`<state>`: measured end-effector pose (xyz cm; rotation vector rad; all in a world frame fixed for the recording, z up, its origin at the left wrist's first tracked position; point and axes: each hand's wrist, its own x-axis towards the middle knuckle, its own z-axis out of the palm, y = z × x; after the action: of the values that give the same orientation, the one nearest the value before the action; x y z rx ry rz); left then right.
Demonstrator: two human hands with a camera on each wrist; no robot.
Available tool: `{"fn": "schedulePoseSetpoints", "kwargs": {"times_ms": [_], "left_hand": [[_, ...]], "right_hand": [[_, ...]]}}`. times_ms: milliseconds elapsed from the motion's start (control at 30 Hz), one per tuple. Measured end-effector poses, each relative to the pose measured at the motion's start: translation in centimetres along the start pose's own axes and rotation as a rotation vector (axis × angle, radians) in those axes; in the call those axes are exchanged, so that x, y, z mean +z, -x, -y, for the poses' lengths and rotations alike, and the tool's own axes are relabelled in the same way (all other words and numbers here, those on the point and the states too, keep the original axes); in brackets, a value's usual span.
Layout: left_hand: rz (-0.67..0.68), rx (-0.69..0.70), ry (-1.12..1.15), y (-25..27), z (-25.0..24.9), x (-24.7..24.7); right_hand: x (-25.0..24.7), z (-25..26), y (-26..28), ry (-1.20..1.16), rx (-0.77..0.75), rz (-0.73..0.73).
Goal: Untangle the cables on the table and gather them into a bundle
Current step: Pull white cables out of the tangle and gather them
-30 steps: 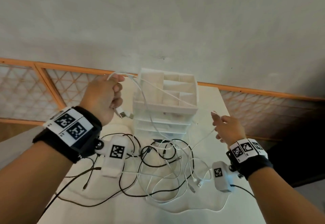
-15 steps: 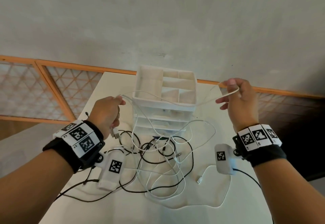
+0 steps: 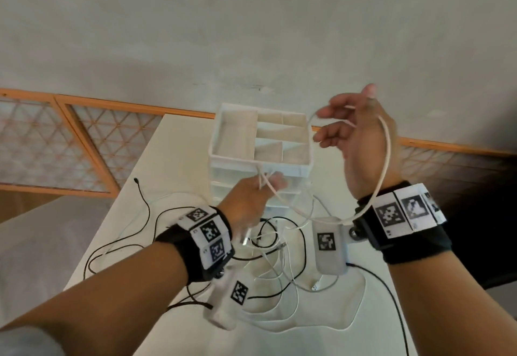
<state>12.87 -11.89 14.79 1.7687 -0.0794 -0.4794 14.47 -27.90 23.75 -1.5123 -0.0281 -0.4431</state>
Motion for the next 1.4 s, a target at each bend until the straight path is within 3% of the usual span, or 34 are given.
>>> {"fn": "schedulePoseSetpoints", "kwargs": {"times_ms": [67,167,233,367,433,533,600,700,800,867,933,1000,1067,1133,1267,1333,1400], "left_hand": [[-0.039,0.140,0.077,-0.4,-1.5,1.4],[-0.004,0.219,0.083,-0.9,-2.5,2.7],[0.064,0.157,-0.094,-1.3,-0.5,2.3],[0.055,-0.075,-0.538,-1.8,5.9,-1.5],[0.039,-0.168,-0.492,-1.3,7.1,-3.2],[-0.063,-0.235,-0.297,-0.7,5.5,-5.5],[-0.095,-0.251,-0.229,-0.5,3.1,-7.2],[-0.077,-0.137,-0.199,0.0,-0.9,-8.9],[-0.132,0.045,-0.061,0.6,-4.2,-9.3],[-0.172,0.125,0.034,1.1,-5.7,-9.2],[-0.157,0.158,0.043,1.5,-6.5,-8.5],[-0.098,0.183,-0.002,1.8,-7.0,-7.0],[-0.042,0.237,-0.017,2.1,-7.6,-5.3],[-0.023,0.339,0.022,2.7,-8.5,-4.5],[-0.066,0.523,0.141,4.2,-8.8,-7.0],[-0.105,0.502,0.136,4.5,-7.4,-8.7],[-0.116,0.364,0.040,4.4,-5.4,-9.5]], "right_hand": [[1.5,0.0,1.4,-0.035,0.071,0.152],[2.6,0.0,2.7,0.044,-0.057,0.218],[1.4,0.1,1.6,0.020,-0.091,0.124],[-3.7,-0.4,-1.6,0.128,-0.116,-0.280],[-6.4,-1.7,-2.9,0.369,-0.087,-0.362],[-8.6,-3.2,-3.9,0.845,-0.032,-0.280],[-9.0,-4.4,-4.2,1.033,-0.018,-0.297],[-8.8,-7.7,-4.0,0.943,0.009,-0.154],[-9.4,-10.8,-2.9,1.057,0.236,0.201],[-9.0,-10.8,-1.7,1.137,0.337,0.274],[-7.6,-9.4,-0.6,0.911,0.266,0.311],[-4.6,-6.3,0.7,0.492,0.181,0.455],[-1.5,-4.3,1.8,0.416,0.059,0.577],[0.0,-4.4,1.9,0.566,0.034,0.548],[-4.3,-9.3,0.1,0.933,0.270,0.402],[-7.3,-11.7,-0.7,1.064,0.390,0.314],[-8.8,-12.7,-1.4,1.008,0.461,0.208]]}}
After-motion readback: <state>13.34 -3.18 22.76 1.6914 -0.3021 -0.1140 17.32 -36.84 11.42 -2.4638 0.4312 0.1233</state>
